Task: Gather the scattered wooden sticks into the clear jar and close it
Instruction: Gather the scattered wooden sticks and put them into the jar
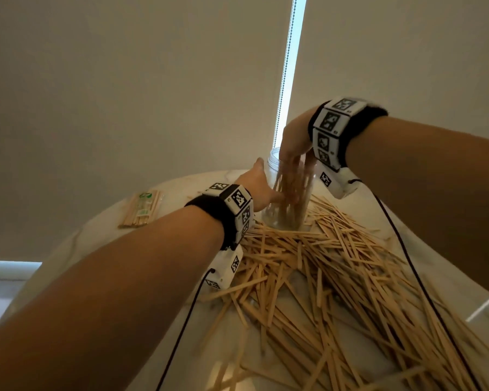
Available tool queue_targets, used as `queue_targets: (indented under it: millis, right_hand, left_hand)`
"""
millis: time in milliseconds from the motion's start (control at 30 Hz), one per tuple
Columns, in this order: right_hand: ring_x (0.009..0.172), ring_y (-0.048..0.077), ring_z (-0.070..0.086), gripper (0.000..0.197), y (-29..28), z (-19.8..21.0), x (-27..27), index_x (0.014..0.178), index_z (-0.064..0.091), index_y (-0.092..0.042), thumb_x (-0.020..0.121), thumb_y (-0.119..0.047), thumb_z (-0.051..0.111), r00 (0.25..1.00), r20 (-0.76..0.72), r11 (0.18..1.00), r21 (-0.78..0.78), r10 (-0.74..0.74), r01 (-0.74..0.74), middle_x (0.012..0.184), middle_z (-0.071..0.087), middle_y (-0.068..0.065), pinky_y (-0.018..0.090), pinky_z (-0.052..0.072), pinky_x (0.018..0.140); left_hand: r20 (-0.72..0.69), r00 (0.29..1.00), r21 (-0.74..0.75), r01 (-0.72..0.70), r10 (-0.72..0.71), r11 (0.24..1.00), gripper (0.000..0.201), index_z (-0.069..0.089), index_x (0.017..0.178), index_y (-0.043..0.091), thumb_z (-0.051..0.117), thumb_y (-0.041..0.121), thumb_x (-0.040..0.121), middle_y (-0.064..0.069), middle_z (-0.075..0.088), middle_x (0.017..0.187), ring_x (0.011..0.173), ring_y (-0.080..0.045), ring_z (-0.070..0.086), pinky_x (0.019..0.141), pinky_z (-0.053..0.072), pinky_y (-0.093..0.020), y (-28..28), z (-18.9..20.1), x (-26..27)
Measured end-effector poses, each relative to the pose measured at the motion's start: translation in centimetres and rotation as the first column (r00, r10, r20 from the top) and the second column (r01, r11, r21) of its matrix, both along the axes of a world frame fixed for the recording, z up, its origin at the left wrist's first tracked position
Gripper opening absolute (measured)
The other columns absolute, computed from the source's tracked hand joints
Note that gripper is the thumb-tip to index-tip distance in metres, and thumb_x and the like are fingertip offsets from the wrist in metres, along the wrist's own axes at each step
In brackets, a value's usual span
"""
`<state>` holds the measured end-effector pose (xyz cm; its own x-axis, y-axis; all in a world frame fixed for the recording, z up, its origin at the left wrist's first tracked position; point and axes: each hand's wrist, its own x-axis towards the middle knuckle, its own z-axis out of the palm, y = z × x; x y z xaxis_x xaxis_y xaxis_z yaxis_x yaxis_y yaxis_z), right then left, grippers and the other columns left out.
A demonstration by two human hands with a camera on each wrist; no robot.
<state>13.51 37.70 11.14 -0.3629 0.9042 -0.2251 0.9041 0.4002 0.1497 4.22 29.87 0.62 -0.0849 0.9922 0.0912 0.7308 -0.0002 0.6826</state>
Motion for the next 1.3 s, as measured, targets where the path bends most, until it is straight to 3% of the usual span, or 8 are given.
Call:
queue_targets:
  millis: [233, 400, 533, 667, 833, 967, 1100, 1300]
  right_hand:
    - [0.078, 0.019, 0.074, 0.021, -7.2, 2.2, 4.0, 0.099, 0.072, -0.006, 0.093, -0.026, 0.069, 0.933, -0.358, 0.982, 0.182, 0.025, 0.043, 0.086, 0.076, 0.005, 0.037, 0.061, 0.081]
    - [0.068, 0.015, 0.071, 0.034, -16.0, -1.9, 7.8, 0.091, 0.072, -0.009, 0.094, -0.042, 0.064, 0.956, -0.291, 0.999, 0.047, 0.033, -0.020, 0.075, 0.074, 0.003, 0.034, 0.061, 0.079]
    - [0.072, 0.015, 0.071, 0.074, -24.2, -5.8, 9.7, 0.092, 0.072, -0.011, 0.079, -0.081, 0.051, 0.999, -0.039, 0.983, -0.183, 0.005, -0.012, 0.079, 0.075, -0.001, 0.031, 0.055, 0.072]
    - [0.091, 0.021, 0.065, 0.094, -28.5, -9.3, 11.1, 0.109, 0.070, -0.009, 0.072, -0.091, 0.044, 0.970, 0.219, 0.963, -0.264, 0.106, -0.046, 0.103, 0.072, 0.004, 0.031, 0.049, 0.070]
    - [0.094, 0.025, 0.066, 0.075, -28.7, -11.5, 11.0, 0.107, 0.070, -0.006, 0.073, -0.073, 0.069, 0.997, 0.020, 0.961, -0.268, 0.080, -0.072, 0.101, 0.071, 0.006, 0.036, 0.056, 0.086]
    - [0.079, 0.020, 0.059, 0.053, -28.3, -11.3, 10.8, 0.096, 0.068, -0.006, 0.081, -0.056, 0.074, 0.996, -0.031, 0.976, -0.198, 0.086, -0.091, 0.087, 0.064, 0.004, 0.030, 0.050, 0.067]
    - [0.062, 0.015, 0.053, 0.040, -28.1, -11.1, 10.7, 0.085, 0.062, -0.007, 0.083, -0.045, 0.076, 0.997, -0.064, 0.979, -0.195, 0.043, -0.054, 0.073, 0.059, 0.001, 0.022, 0.041, 0.050]
    - [0.085, 0.020, 0.059, 0.041, -28.7, -11.2, 10.2, 0.119, 0.066, 0.002, 0.097, -0.032, 0.061, 0.998, -0.019, 0.980, -0.190, 0.059, -0.062, 0.107, 0.070, 0.014, 0.024, 0.048, 0.060]
  left_hand:
    - [-0.246, 0.969, -0.117, -0.016, -0.013, 0.993, 0.059, 0.066, 0.121, 0.013, 0.074, 0.054, 0.080, -0.001, 0.070, 0.113, 0.103, -0.018, 0.063, 0.083, 0.045, -0.028, -8.0, 0.3, -0.5]
    - [-0.452, 0.888, -0.272, -0.047, -0.085, 0.961, 0.043, 0.069, 0.088, 0.013, 0.068, 0.055, 0.085, 0.000, 0.068, 0.077, 0.069, -0.016, 0.064, 0.060, 0.050, -0.024, -15.7, 0.6, -0.9]
    - [-0.588, 0.791, -0.443, -0.143, -0.167, 0.885, 0.066, 0.070, 0.088, 0.012, 0.061, 0.077, 0.075, 0.003, 0.063, 0.067, 0.053, -0.011, 0.054, 0.052, 0.042, -0.021, -21.8, 0.4, 0.3]
    - [-0.610, 0.749, -0.566, -0.182, -0.260, 0.804, 0.079, 0.070, 0.102, 0.010, 0.062, 0.082, 0.069, -0.004, 0.072, 0.092, 0.056, -0.013, 0.055, 0.056, 0.046, -0.023, -26.4, -0.6, 1.8]
    - [-0.595, 0.769, -0.492, -0.117, -0.235, 0.862, 0.041, 0.064, 0.082, 0.009, 0.069, 0.049, 0.087, -0.004, 0.065, 0.082, 0.062, -0.014, 0.056, 0.067, 0.051, -0.028, -27.1, -1.8, 2.3]
    - [-0.634, 0.750, -0.427, -0.135, -0.190, 0.894, 0.033, 0.070, 0.103, 0.010, 0.071, 0.039, 0.088, -0.009, 0.071, 0.105, 0.098, -0.025, 0.066, 0.083, 0.053, -0.033, -26.6, -2.3, 2.0]
    - [-0.686, 0.700, -0.411, -0.146, -0.199, 0.900, 0.036, 0.069, 0.111, 0.006, 0.071, 0.034, 0.089, -0.009, 0.070, 0.111, 0.102, -0.025, 0.066, 0.079, 0.052, -0.031, -26.3, -1.9, 2.6]
    - [-0.736, 0.633, -0.402, -0.123, -0.240, 0.907, 0.031, 0.062, 0.123, 0.004, 0.058, 0.021, 0.097, -0.012, 0.064, 0.113, 0.109, -0.026, 0.062, 0.076, 0.045, -0.027, -26.1, -1.8, 4.3]
